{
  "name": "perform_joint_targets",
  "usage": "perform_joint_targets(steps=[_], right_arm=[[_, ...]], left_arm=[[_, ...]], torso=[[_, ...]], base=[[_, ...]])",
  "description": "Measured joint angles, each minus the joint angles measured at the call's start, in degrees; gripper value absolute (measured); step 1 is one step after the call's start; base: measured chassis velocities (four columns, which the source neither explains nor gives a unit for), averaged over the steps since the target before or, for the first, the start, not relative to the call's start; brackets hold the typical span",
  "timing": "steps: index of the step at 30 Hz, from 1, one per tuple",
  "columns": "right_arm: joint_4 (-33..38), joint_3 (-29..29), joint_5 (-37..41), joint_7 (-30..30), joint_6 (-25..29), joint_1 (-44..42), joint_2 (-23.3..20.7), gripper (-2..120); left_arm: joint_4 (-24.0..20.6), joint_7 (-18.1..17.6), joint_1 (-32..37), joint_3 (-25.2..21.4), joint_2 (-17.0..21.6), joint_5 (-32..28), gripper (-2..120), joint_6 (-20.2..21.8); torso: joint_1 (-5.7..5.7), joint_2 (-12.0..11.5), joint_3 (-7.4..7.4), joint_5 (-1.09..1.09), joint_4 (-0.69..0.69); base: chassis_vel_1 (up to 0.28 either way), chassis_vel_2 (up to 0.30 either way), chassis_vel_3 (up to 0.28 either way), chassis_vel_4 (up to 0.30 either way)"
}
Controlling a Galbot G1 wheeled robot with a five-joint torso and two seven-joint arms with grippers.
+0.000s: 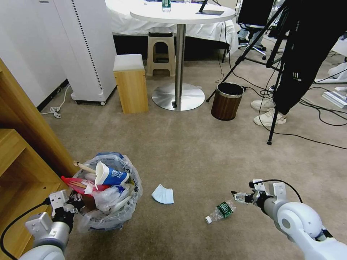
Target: Pick up the trash bin and place the garbage on the floor into it.
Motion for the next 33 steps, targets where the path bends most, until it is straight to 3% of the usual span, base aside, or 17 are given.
perform_joint_targets(steps=[6,15,22,26,33], right_arm=[[-3.95,-2.75,-7.99,-3.87,4.48,2.22,-0.27,100],[-5.84,-4.59,-8.75,-3.65,5.95,4.0,1.26,100],[-6.37,-5.46,-15.42,-7.69,7.59,3.17,-0.24,100],[-7.95,-7.29,-24.26,-13.57,14.86,2.66,-3.28,100],[-9.08,-9.55,-27.99,-15.67,19.78,3.55,-5.93,100]], left_arm=[[0.2,0.0,-0.29,0.25,-0.34,0.02,0,-0.07],[0.77,0.0,-0.35,0.69,-0.84,0.69,0,-0.07],[0.76,0.01,-0.53,0.83,-0.97,0.81,0,-0.07],[0.42,0.03,-0.38,0.86,-1.51,1.14,0,-0.07],[0.27,0.14,-0.23,0.74,-2.21,1.49,0,-0.07]], torso=[[0.0,0.0,0.0,0.0,0.01],[0.0,0.0,0.0,0.0,0.02],[0.0,0.0,0.0,0.0,0.01],[0.0,0.0,0.0,0.01,0.0],[0.0,0.0,0.0,0.0,0.01]], base=[[0.0,0.0,0.0,0.0],[0.0,0.0,0.0,0.0],[0.0,0.0,0.0,0.0],[0.0,0.0,0.0,0.0],[0.0,0.0,0.0,0.0]])
